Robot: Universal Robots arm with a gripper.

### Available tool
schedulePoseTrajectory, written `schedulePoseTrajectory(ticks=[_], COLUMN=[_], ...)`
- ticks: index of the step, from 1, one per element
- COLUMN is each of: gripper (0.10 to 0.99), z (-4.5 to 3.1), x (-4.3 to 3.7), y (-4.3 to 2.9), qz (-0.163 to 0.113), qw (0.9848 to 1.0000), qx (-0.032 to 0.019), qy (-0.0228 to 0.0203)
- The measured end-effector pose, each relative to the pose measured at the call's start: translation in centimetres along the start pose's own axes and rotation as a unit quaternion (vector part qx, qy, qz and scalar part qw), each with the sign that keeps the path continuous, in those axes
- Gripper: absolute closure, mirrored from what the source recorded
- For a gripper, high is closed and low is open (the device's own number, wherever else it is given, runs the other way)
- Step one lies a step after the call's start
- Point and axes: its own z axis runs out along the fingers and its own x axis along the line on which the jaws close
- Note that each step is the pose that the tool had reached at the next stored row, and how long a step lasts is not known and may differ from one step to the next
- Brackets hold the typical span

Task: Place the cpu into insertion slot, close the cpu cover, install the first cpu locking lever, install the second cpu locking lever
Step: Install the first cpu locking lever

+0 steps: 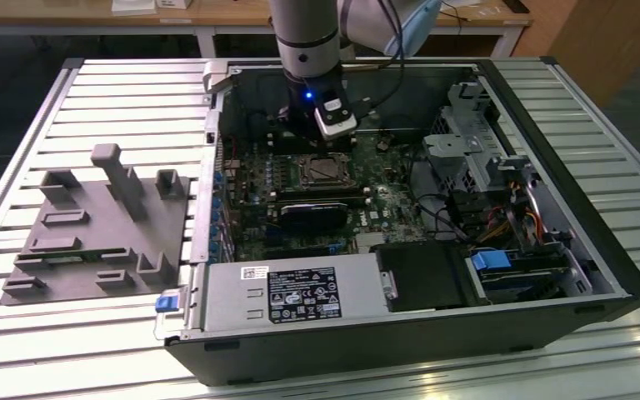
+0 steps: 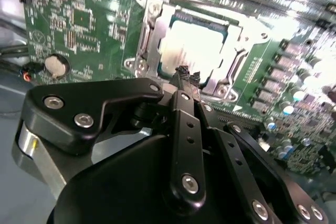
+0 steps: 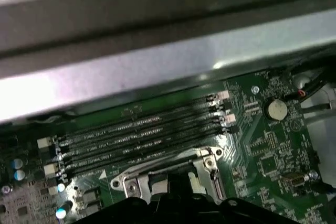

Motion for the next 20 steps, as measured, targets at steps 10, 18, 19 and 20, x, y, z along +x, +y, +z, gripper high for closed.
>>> schedulePoseTrajectory(ticks=[10,18,19,20], gripper=[0.984,0.984,0.984,0.984], z=[0.11,0.22,0.22,0.23], x=[-0.95,-1.37,-1.37,-1.37], y=[-0.26,-0.17,-0.17,-0.17], qz=[-0.005,-0.011,-0.012,-0.012], qw=[0.9996,0.9989,0.9989,0.9989], qx=[0.029,0.0426,0.0427,0.0427], qy=[-0.0048,0.0142,0.0143,0.0143])
